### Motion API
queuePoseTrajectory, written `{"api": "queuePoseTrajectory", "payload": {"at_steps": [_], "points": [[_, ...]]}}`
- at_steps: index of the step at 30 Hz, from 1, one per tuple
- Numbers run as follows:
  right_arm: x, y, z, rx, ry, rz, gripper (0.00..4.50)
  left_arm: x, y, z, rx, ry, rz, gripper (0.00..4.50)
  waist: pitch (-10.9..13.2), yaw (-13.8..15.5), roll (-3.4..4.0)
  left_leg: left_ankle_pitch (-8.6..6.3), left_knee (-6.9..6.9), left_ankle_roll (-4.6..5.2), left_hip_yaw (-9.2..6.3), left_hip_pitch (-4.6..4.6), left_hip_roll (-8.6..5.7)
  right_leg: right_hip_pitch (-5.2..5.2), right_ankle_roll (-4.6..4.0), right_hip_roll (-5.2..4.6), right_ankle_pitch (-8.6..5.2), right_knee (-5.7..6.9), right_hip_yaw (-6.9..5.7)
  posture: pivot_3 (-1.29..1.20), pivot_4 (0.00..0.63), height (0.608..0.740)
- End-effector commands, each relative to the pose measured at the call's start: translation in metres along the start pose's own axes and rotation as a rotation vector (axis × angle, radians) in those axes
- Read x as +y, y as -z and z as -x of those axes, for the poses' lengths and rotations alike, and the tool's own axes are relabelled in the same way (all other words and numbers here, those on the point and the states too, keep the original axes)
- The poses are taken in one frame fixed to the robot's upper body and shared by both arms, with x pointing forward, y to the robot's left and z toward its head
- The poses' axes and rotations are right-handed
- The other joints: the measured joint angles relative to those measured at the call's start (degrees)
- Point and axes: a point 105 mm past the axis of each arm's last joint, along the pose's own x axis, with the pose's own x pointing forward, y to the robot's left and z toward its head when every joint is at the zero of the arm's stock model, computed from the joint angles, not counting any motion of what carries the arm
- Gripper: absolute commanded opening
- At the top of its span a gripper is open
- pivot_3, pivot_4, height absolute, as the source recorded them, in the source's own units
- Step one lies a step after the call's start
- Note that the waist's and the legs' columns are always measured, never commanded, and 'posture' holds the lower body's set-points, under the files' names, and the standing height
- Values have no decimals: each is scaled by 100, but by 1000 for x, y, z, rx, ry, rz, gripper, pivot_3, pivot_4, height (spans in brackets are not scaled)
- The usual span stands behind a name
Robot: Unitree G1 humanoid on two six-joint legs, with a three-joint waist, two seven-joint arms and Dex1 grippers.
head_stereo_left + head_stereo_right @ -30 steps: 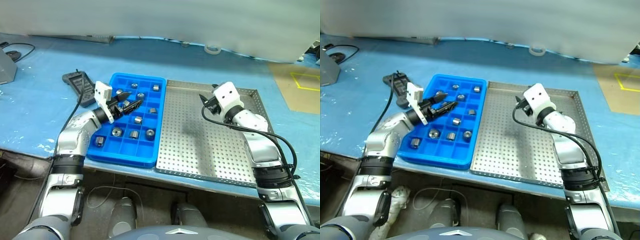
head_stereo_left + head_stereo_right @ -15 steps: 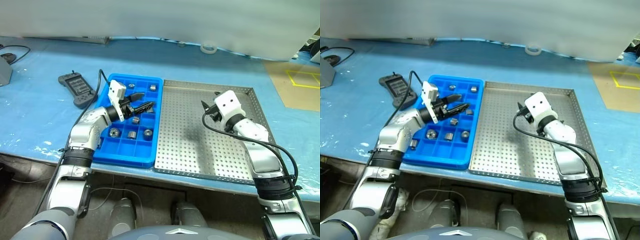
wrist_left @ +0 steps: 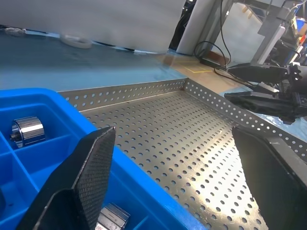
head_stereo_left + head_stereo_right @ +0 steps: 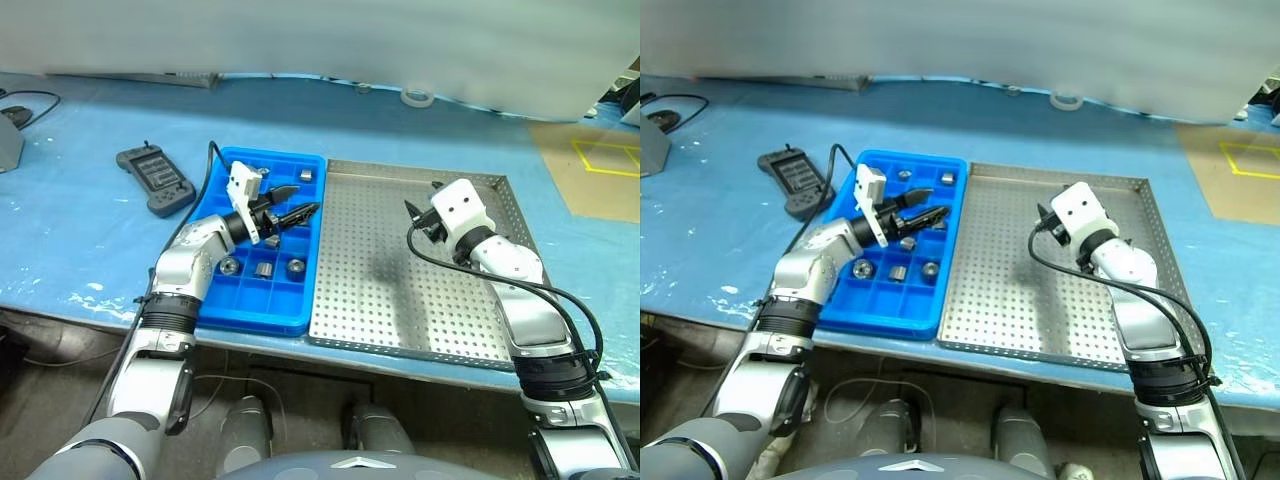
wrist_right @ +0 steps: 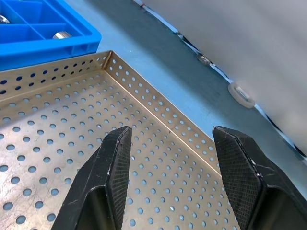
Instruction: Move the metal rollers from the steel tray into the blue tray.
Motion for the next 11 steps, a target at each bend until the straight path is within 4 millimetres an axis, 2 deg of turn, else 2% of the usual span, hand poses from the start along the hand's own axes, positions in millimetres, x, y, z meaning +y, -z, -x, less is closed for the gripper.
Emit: {"api": "queuePoseTrajectory", "payload": {"at_steps": [1, 11], "points": [[-9, -14, 1, -46, 16, 34, 2815, 2, -8, 2, -40, -12, -26, 4081, 0, 1, 0, 0, 0, 0, 0, 0, 0, 0, 0, 0, 0, 0, 0, -169, 150, 740], [-3, -14, -4, -53, 1, 29, 2815, 5, -10, 6, -37, -27, -38, 4081, 0, 1, 0, -1, 2, 2, 0, 0, 0, 0, -12, -1, -7, 0, 0, -149, 150, 740]]}}
